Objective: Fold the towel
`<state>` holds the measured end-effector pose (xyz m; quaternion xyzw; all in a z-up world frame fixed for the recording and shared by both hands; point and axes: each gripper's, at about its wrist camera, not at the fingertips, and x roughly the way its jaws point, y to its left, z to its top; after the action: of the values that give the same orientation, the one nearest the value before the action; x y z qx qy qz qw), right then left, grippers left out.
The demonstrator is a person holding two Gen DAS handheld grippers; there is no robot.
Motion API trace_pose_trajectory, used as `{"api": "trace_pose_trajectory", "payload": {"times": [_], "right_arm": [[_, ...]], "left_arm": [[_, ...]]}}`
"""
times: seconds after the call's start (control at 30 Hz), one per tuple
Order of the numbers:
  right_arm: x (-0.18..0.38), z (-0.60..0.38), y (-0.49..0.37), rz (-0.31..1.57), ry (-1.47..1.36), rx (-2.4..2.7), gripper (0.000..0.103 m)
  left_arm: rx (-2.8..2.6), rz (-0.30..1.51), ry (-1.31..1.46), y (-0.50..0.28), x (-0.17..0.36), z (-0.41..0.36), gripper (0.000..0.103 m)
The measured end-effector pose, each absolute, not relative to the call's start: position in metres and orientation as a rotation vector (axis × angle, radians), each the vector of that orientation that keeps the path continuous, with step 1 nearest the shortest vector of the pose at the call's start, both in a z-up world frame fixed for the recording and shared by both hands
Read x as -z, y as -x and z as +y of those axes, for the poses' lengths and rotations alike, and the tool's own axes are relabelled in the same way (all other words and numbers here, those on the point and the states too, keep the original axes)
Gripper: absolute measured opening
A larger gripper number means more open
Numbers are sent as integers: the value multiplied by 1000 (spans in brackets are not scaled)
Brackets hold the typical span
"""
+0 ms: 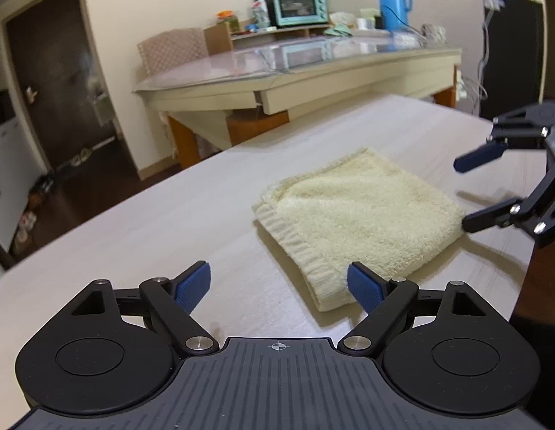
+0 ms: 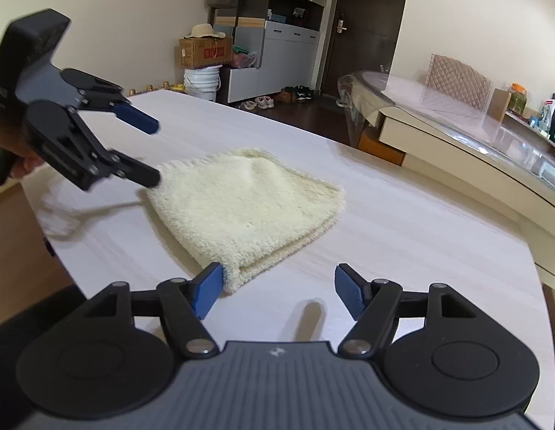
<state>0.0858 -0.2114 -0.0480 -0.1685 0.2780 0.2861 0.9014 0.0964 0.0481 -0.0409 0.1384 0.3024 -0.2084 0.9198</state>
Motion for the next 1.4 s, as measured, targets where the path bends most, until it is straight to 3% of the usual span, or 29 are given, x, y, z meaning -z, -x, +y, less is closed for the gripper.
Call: {"api": "trace_pose_trajectory", "payload": {"times": [0.27, 0.5, 0.63, 0.83, 1.4], "right_arm": [[52, -221, -102, 561, 345, -563, 81], [47, -234, -93, 531, 263, -556, 82], [39, -246, -78, 532, 159, -546, 95], [31, -256, -54, 575, -10, -494, 103], [21, -247, -11, 626, -49, -452, 103]], "left_arm": [[410, 640, -284, -92, 46, 38, 89], [363, 646, -230, -78, 46, 34, 93], [283, 663, -173, -66, 43, 34, 93], [187, 664, -76, -41, 39, 31, 100], [30, 702, 53, 13, 31, 33, 103]]}}
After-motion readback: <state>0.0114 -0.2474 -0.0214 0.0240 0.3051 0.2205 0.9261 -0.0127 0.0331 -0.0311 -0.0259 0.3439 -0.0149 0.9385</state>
